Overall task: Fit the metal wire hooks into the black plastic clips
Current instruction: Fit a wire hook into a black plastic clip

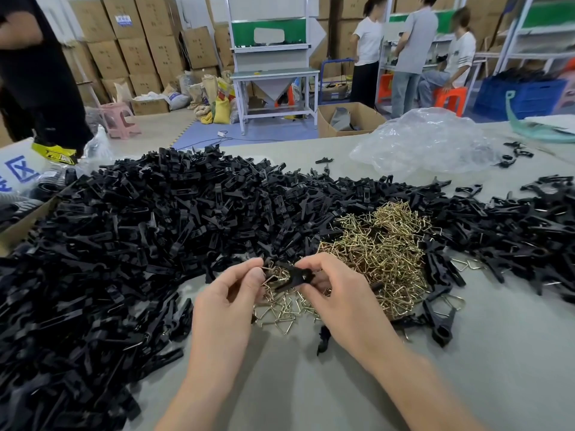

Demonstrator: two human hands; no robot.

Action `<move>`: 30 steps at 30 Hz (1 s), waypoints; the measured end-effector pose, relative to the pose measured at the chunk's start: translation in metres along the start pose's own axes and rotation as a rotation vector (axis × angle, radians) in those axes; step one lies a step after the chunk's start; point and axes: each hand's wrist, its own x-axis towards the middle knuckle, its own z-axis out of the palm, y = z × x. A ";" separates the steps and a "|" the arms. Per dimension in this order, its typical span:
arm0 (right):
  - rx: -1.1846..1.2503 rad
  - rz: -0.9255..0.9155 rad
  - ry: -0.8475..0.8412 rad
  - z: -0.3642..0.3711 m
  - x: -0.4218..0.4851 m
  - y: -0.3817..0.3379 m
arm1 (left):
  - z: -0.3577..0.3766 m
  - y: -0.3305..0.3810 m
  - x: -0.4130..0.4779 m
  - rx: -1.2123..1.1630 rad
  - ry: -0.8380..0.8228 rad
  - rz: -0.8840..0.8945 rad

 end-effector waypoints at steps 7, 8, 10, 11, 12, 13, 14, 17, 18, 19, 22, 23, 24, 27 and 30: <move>-0.059 -0.042 -0.051 0.000 -0.001 -0.001 | -0.002 -0.001 0.001 -0.030 -0.047 -0.050; -0.058 -0.045 -0.048 0.000 -0.001 -0.001 | -0.003 -0.001 0.002 -0.042 -0.046 -0.054; -0.055 -0.047 -0.043 0.000 -0.002 -0.001 | -0.006 -0.002 0.004 -0.069 -0.045 -0.061; -0.052 -0.046 -0.044 0.000 -0.002 -0.001 | -0.006 -0.003 0.004 -0.072 -0.049 -0.062; -0.052 -0.046 -0.051 0.000 -0.002 -0.001 | -0.006 -0.003 0.005 -0.064 -0.055 -0.062; -0.058 -0.048 -0.060 -0.001 -0.002 -0.002 | -0.006 -0.004 0.005 -0.051 -0.061 -0.060; -0.068 -0.054 -0.068 -0.001 -0.002 -0.003 | -0.006 -0.004 0.005 -0.037 -0.066 -0.058; -0.082 -0.076 -0.078 -0.002 -0.002 -0.005 | -0.006 -0.005 0.006 -0.001 -0.069 -0.045; -0.081 -0.081 -0.084 -0.002 -0.002 -0.005 | -0.007 -0.005 0.006 0.013 -0.068 -0.036; -0.080 -0.085 -0.090 -0.002 -0.002 -0.005 | -0.007 -0.004 0.006 0.024 -0.067 -0.024; -0.086 -0.096 -0.087 -0.002 -0.002 -0.005 | -0.008 -0.003 0.005 0.044 -0.071 -0.009; -0.088 -0.097 -0.085 -0.002 -0.002 -0.005 | -0.009 -0.004 0.005 0.052 -0.074 -0.007; -0.092 -0.097 -0.084 -0.002 -0.002 -0.005 | -0.009 -0.003 0.004 0.056 -0.076 -0.007; -0.094 -0.100 -0.080 -0.002 -0.002 -0.005 | -0.010 -0.004 0.005 0.060 -0.083 0.004; -0.084 -0.102 -0.085 -0.002 -0.002 -0.006 | -0.011 -0.003 0.005 0.089 -0.088 0.037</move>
